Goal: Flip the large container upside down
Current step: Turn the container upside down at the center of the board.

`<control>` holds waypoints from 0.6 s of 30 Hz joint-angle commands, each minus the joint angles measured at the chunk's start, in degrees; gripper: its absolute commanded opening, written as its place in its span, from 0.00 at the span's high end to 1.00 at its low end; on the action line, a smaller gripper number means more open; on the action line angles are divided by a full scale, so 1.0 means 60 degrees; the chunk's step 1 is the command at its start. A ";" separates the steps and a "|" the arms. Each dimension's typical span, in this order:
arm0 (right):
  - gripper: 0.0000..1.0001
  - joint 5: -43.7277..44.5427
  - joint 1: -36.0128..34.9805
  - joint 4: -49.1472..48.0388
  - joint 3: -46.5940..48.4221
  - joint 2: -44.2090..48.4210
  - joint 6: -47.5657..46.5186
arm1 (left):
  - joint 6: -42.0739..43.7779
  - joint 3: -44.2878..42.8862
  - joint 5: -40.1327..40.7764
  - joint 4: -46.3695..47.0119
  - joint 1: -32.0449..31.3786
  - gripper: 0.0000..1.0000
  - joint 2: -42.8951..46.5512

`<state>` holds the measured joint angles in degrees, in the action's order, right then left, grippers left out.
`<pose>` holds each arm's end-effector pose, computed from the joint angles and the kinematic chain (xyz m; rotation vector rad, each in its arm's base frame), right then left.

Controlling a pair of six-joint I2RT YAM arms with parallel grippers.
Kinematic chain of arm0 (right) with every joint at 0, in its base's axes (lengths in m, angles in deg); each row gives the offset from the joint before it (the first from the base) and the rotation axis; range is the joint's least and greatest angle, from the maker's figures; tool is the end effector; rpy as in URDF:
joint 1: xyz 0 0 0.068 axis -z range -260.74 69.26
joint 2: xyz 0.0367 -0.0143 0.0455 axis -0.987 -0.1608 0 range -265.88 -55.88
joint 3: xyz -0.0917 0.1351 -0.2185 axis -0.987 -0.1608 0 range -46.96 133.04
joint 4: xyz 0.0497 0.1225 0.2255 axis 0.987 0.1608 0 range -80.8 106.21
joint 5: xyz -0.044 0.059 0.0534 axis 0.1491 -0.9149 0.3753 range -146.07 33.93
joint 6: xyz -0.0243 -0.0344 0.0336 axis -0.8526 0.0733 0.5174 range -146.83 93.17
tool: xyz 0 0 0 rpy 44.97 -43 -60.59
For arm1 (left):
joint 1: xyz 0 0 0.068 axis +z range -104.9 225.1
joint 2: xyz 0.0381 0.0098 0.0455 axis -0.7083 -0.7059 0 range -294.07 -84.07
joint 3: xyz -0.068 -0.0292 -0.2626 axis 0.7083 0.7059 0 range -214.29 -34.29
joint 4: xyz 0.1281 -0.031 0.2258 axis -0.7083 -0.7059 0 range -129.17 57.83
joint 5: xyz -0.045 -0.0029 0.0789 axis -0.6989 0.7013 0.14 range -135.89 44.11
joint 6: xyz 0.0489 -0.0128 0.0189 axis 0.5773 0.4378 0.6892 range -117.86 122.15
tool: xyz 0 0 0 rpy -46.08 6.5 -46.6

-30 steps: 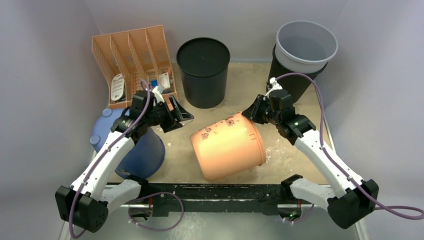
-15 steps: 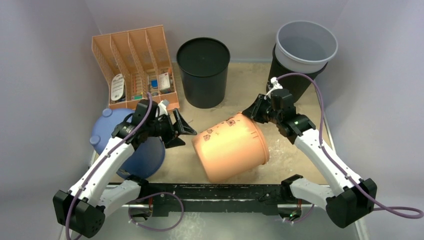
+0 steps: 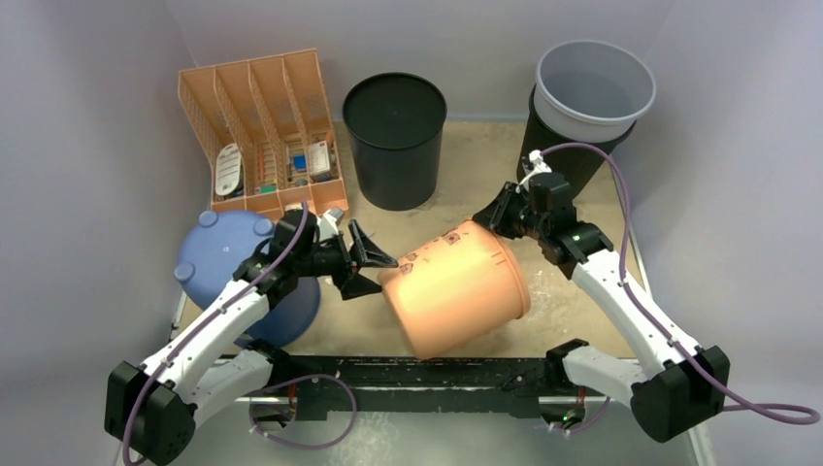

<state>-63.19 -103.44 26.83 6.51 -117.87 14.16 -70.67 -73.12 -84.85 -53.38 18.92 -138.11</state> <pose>0.2247 0.0987 0.3214 0.2563 2.1088 0.8100 0.1686 -0.1078 0.2604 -0.5944 2.5352 -1.5732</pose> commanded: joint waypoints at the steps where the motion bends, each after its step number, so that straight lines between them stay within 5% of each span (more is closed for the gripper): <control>1: 0.91 0.0137 0.0048 0.1359 -0.0478 -0.0213 -0.0541 | -0.1612 0.0589 -0.0487 0.2353 -0.0144 0.18 -0.0057; 11: 0.91 0.0197 0.0055 0.1339 -0.0513 -0.0116 -0.0498 | -0.2105 0.0480 -0.0920 0.2674 -0.0155 0.18 -0.0076; 18: 0.91 0.0192 0.0050 0.1243 -0.0506 -0.0172 -0.0529 | 0.1194 -0.0845 -0.1270 -0.2637 -0.0223 0.17 -0.0602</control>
<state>-62.92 -102.48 27.14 6.05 -117.63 14.16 -74.02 -72.16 -89.72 -52.82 18.40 -140.52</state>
